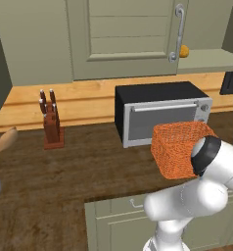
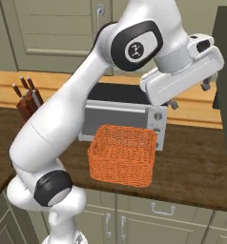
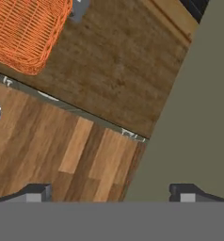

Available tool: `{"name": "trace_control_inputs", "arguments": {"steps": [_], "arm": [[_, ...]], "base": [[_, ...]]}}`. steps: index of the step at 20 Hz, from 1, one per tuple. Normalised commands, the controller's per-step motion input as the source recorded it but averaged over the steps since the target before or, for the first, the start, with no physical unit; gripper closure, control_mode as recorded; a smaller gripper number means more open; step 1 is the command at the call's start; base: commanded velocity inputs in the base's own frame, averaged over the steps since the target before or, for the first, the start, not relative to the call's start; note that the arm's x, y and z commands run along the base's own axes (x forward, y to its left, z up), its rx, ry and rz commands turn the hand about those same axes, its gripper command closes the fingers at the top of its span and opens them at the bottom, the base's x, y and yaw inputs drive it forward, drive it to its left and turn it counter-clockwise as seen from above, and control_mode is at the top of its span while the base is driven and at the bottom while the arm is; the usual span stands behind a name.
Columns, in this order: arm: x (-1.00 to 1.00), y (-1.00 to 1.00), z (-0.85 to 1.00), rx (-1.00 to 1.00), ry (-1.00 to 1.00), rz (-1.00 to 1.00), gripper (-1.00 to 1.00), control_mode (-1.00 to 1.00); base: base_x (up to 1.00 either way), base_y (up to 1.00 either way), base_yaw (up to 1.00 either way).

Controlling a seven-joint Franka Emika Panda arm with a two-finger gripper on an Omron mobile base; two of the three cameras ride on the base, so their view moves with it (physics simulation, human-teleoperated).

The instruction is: Open the cabinet, pick up the bread from the cabinet and place it in the basket. Then move the basket to the dining counter.

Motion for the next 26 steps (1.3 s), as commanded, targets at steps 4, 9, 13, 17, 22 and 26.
{"name": "trace_control_inputs", "arguments": {"steps": [4,9,13,17,22,26], "arm": [[0.25,1.00,-0.64,-0.06,-0.15,0.08,-1.00,-1.00],[0.23,1.00,-0.45,0.01,-0.40,-0.02,-1.00,-1.00],[0.34,1.00,-0.19,0.05,-0.47,-0.26,-1.00,-1.00],[0.27,0.89,-0.05,0.12,-0.25,-0.51,-1.00,-1.00],[0.03,0.29,0.00,0.50,-0.17,-0.57,-1.00,-1.00],[0.11,0.11,0.00,0.71,0.00,-0.34,-1.00,-1.00]], "base": [[0.00,0.00,0.00],[0.00,0.00,0.00],[0.00,0.00,0.00],[0.00,0.00,0.00],[0.00,0.00,0.00],[0.00,0.00,0.00]]}}
